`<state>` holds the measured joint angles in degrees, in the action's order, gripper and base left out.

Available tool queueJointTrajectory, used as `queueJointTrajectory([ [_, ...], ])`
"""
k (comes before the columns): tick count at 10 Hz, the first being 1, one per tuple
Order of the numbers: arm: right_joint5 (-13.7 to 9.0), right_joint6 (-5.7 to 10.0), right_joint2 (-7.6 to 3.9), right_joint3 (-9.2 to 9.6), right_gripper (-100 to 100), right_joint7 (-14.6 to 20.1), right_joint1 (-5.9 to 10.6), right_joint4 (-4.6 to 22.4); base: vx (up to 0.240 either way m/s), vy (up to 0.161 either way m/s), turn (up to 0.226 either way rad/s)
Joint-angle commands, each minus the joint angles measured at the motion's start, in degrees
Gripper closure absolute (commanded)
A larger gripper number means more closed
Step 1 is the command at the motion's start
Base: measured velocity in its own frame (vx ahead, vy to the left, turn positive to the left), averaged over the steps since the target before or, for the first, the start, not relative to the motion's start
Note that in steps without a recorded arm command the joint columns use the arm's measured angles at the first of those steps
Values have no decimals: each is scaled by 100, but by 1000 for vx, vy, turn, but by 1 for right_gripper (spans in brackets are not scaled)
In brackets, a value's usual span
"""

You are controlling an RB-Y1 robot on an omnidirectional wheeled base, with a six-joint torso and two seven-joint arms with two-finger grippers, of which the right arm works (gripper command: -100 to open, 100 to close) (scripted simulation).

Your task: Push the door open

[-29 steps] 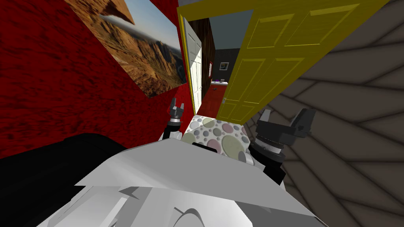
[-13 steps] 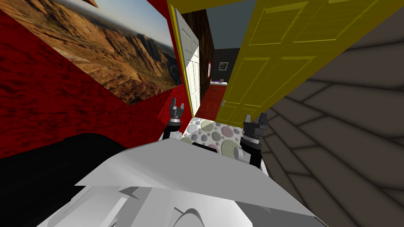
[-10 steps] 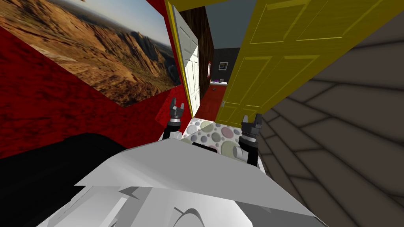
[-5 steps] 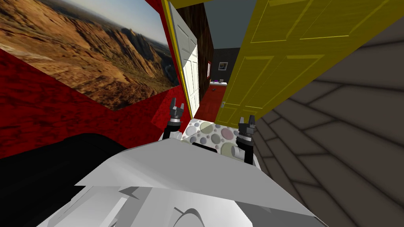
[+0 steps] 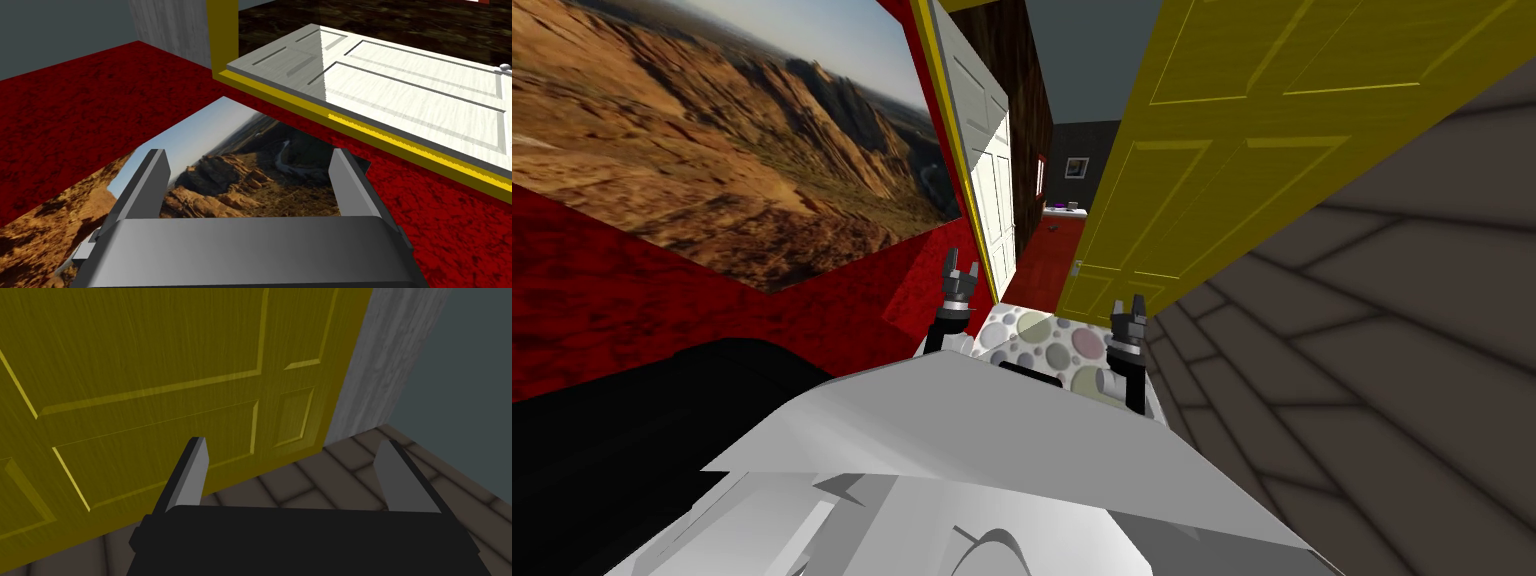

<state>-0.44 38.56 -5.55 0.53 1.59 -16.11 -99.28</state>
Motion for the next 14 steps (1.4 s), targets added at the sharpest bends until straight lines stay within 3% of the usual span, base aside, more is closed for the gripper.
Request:
queueJointTrajectory([
  [1,8,16,4,-1,-100,-22,91,230,93,-21,-7],
  [14,41,234,49,-65,-100,-141,903,2250,99,-11,-7],
])
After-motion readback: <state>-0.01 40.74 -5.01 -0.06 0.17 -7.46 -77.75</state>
